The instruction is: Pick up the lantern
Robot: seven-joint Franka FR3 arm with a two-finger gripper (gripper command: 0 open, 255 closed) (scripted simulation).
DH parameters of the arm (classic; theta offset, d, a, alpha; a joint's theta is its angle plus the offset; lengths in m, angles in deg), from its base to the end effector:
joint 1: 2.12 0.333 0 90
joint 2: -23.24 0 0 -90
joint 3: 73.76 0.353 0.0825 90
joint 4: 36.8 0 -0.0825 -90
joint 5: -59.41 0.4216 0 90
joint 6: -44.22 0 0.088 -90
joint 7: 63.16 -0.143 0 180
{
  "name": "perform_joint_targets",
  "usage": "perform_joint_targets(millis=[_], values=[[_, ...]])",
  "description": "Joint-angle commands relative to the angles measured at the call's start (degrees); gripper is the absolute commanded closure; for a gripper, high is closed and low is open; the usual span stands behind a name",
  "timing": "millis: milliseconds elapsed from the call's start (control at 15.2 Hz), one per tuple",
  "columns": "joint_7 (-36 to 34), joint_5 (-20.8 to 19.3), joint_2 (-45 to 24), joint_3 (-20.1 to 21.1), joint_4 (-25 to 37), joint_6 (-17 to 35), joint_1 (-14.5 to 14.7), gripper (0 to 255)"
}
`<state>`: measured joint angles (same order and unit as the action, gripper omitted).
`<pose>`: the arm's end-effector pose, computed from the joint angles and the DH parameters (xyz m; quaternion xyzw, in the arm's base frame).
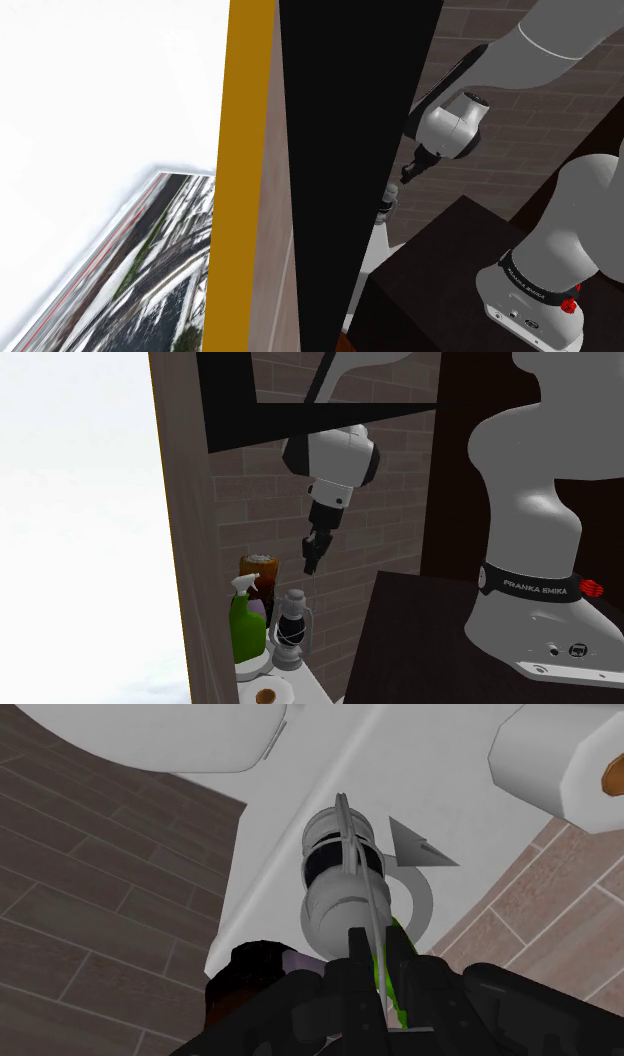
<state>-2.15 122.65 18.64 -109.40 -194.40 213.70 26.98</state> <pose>0.3849 -0.1056 0.1698 -0.9893 0.0590 -0.1224 0.0532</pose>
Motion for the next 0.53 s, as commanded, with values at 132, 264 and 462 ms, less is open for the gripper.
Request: perform_joint_targets(millis=[132,264,462], values=[[-0.47,-0.41,0.10,-0.02,-0.09,0.06,0.13,255],[-8.26,-10.03,3.35,-2.10,-1.91,0.73,0.87,255],[-22.33,-28.01,8.46,-3.36,-4.52,1.02,-1.14,255]])
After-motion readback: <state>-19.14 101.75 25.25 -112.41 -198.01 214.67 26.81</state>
